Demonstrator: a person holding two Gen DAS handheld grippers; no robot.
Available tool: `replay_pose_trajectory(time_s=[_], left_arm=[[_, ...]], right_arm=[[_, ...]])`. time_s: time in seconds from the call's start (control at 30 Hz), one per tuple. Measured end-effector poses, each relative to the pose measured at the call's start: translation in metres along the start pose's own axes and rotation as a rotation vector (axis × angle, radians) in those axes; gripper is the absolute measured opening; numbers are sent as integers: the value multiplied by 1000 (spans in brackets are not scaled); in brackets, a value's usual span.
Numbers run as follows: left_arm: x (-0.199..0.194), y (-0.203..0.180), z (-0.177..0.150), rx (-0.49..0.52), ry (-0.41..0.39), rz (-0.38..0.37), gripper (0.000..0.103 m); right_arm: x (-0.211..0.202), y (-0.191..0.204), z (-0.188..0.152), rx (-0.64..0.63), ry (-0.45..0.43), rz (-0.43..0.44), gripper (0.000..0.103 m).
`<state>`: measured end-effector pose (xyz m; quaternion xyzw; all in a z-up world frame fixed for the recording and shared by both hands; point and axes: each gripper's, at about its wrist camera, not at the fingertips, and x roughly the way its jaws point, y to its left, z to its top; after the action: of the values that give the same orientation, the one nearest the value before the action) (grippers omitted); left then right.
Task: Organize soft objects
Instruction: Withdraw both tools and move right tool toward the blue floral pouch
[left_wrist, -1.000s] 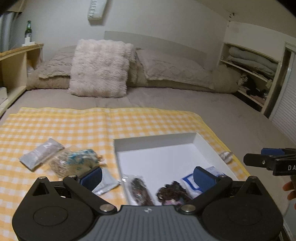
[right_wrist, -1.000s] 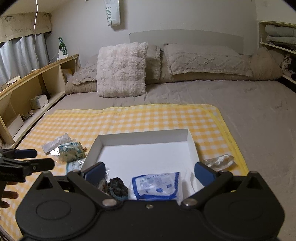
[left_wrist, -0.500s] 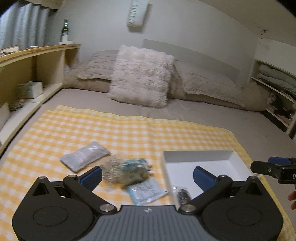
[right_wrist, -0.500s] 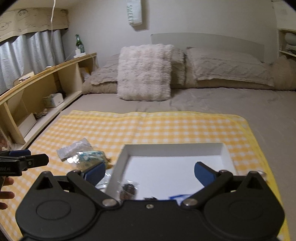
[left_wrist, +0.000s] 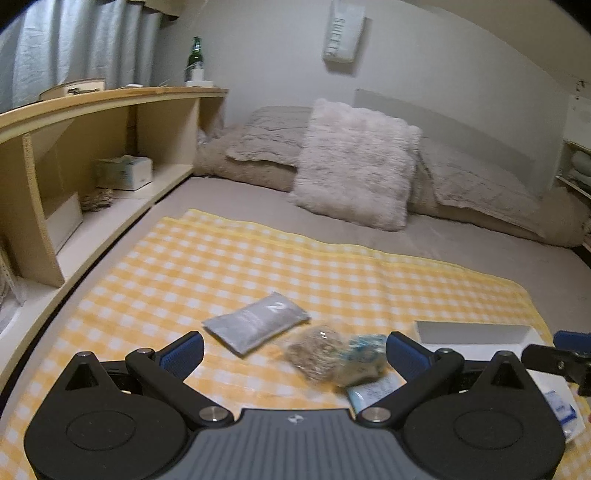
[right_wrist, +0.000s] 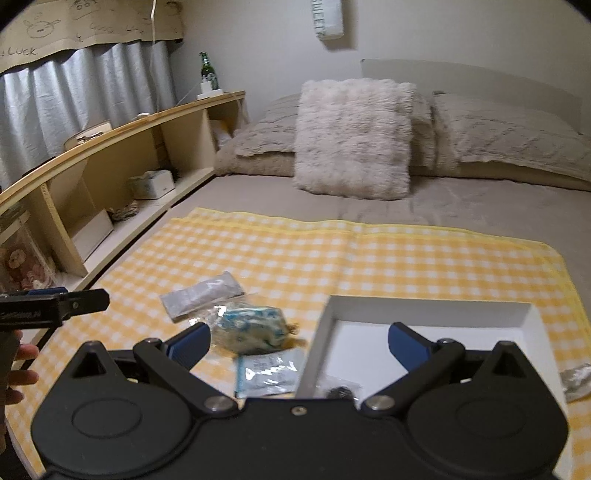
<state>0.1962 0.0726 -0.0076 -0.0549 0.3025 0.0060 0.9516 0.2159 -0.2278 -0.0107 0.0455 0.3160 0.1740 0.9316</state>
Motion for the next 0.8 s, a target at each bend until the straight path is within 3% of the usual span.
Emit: replay_pose_trajectory(time_s=[0.3, 0.43, 0.8], left_arm=[[43, 25, 19, 19, 20, 48, 103], [71, 32, 21, 74, 18, 63, 103], [158, 54, 11, 253, 103, 56, 103]], right_arm=[[37, 13, 2, 9, -52, 32, 103], [62, 19, 3, 1, -39, 44, 103], [131, 27, -4, -63, 44, 110, 103]])
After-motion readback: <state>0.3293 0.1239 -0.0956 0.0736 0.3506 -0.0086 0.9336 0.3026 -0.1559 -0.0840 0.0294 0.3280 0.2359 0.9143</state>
